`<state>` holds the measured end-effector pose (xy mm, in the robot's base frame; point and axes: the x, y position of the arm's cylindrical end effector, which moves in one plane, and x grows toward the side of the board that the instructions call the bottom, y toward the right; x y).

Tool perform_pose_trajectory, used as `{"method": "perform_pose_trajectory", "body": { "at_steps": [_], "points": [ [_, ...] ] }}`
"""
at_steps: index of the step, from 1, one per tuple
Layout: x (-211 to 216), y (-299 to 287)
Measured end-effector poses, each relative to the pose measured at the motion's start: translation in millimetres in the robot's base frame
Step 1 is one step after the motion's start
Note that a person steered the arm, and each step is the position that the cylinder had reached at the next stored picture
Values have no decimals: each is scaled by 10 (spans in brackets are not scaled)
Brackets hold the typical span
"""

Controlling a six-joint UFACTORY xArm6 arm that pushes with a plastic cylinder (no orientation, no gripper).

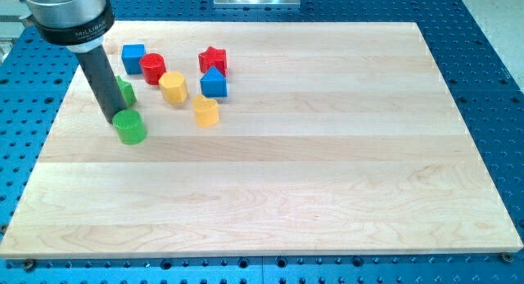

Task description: Adjust the green circle vertically below the green star

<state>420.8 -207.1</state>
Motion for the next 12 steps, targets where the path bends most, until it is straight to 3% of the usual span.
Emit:
{"method": "perform_pose_trajectory", "body": {
  "at_steps": [1, 2, 3, 4, 6, 8, 9, 10, 12],
  "points": [
    [60, -62],
    [679, -669],
    [1178, 40],
    [842, 770],
    [399, 463],
    [515, -90],
    [722, 100],
    [299, 488],
    [-188, 459]
  ]
}}
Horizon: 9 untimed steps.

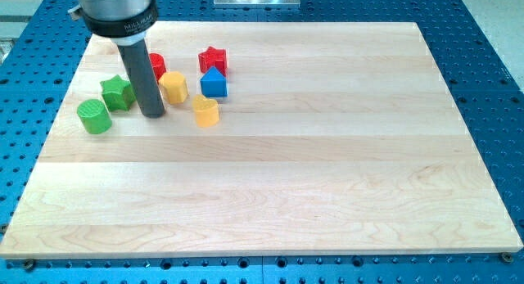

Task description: Adjust the green circle vertically below the green star

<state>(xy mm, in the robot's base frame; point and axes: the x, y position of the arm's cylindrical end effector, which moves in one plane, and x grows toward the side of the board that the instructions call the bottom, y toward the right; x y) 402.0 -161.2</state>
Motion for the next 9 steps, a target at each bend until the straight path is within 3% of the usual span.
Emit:
{"method": "perform_pose_trajectory", "body": {
  "at_steps": [4, 5, 6, 7, 8, 9],
  "points": [
    [79, -334],
    [961, -174],
    [1094, -920],
    [658, -1236],
    [433, -1192],
    [436, -1037]
  ]
}}
